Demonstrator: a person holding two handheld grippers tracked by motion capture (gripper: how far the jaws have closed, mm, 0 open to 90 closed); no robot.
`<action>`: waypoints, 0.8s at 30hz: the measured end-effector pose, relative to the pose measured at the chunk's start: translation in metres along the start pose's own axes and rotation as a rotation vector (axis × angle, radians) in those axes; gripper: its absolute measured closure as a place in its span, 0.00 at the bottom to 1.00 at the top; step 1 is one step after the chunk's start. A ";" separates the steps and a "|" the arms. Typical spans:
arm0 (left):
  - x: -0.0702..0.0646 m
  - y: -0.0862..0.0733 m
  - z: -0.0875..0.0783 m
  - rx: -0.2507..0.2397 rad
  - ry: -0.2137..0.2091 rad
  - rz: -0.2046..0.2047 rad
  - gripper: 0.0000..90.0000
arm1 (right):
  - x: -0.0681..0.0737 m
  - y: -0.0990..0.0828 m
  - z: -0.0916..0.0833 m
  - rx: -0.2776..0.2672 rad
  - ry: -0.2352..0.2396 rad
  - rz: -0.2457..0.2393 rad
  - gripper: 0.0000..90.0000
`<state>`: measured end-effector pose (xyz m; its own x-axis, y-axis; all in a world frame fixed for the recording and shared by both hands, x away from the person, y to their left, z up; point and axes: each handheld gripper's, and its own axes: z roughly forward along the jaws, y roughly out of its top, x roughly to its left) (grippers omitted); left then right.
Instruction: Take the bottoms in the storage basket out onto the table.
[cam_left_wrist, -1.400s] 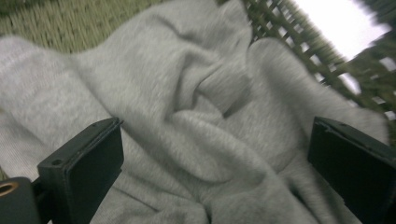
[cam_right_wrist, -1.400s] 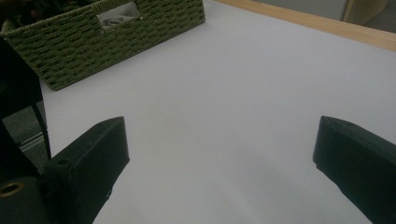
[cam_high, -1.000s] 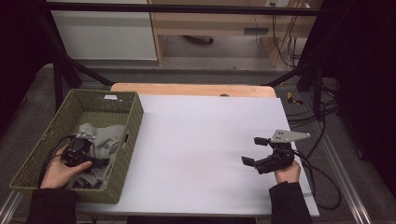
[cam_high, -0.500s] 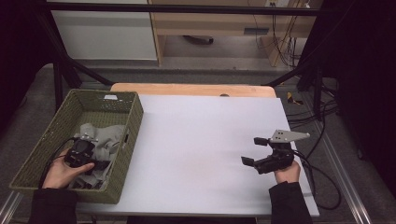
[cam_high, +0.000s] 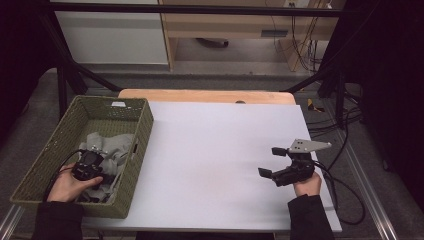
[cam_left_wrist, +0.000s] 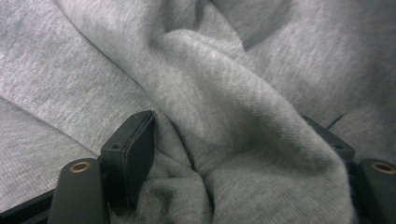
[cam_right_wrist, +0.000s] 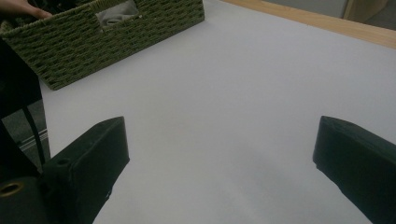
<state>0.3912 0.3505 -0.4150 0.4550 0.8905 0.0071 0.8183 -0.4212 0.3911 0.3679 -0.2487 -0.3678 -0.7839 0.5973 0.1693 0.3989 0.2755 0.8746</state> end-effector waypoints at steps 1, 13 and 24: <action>-0.001 0.000 0.000 0.004 0.001 0.012 0.35 | 0.000 0.000 0.000 0.005 0.001 -0.005 0.04; -0.003 0.002 0.000 0.025 -0.003 -0.016 0.53 | 0.000 0.000 0.001 0.006 0.000 -0.005 0.04; -0.005 0.002 -0.002 0.028 0.032 -0.021 0.73 | -0.001 0.000 0.000 0.007 -0.002 -0.003 0.04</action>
<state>0.3898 0.3450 -0.4124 0.4265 0.9040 0.0290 0.8372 -0.4067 0.3658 0.3689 -0.2493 -0.3684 -0.7841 0.5980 0.1659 0.4001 0.2827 0.8718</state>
